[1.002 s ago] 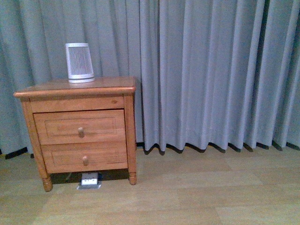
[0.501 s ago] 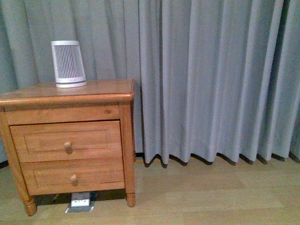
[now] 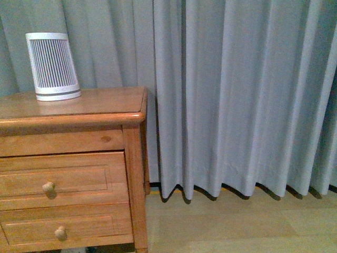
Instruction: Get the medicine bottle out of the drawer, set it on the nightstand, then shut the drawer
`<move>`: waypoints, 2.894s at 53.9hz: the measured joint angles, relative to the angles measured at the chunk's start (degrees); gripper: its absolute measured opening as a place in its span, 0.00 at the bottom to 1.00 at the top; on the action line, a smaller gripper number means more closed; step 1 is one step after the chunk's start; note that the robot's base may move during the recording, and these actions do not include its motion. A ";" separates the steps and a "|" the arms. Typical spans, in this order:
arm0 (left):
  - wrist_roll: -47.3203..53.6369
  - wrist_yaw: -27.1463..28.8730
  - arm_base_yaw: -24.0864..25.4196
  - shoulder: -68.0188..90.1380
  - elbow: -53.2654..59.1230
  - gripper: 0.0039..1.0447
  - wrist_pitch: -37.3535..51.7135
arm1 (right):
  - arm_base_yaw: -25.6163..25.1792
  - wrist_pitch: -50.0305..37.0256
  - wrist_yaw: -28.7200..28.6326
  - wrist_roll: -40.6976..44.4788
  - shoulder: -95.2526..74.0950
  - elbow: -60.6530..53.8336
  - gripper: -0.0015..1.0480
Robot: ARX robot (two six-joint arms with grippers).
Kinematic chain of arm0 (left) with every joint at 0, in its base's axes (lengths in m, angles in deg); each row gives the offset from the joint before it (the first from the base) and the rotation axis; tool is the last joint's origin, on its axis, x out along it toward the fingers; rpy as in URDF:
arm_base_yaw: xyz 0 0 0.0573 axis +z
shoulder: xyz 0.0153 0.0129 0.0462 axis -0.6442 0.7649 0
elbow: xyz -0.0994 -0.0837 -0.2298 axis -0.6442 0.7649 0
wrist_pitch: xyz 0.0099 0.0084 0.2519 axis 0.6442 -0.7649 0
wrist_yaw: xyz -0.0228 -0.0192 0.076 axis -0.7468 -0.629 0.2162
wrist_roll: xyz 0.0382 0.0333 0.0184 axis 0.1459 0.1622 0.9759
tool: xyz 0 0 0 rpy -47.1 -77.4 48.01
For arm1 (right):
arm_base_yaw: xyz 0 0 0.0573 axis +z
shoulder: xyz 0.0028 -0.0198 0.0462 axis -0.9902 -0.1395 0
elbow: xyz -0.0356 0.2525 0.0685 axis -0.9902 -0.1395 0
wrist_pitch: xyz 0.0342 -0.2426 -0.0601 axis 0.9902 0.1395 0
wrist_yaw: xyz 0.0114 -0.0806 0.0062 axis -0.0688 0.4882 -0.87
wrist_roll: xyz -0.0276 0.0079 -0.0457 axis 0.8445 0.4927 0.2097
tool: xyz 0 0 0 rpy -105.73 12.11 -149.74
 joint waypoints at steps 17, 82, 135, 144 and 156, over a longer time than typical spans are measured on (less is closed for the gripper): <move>-8.22 4.50 -1.05 11.04 -3.89 0.94 -5.66 | 0.00 0.00 0.00 -0.02 0.00 0.00 0.93; 2.93 9.75 -2.19 132.56 -46.66 0.94 79.49 | 0.00 0.00 0.02 -0.02 0.00 0.00 0.93; 9.97 5.81 -0.76 140.37 -62.27 0.94 73.59 | 0.00 0.00 0.02 -0.02 0.00 0.00 0.93; 9.51 5.79 0.24 142.14 -65.24 0.94 71.43 | 0.00 0.00 0.02 0.00 0.00 0.00 0.93; 7.87 4.68 1.29 143.77 -68.98 0.94 68.08 | 0.00 0.00 0.02 0.00 0.00 0.00 0.93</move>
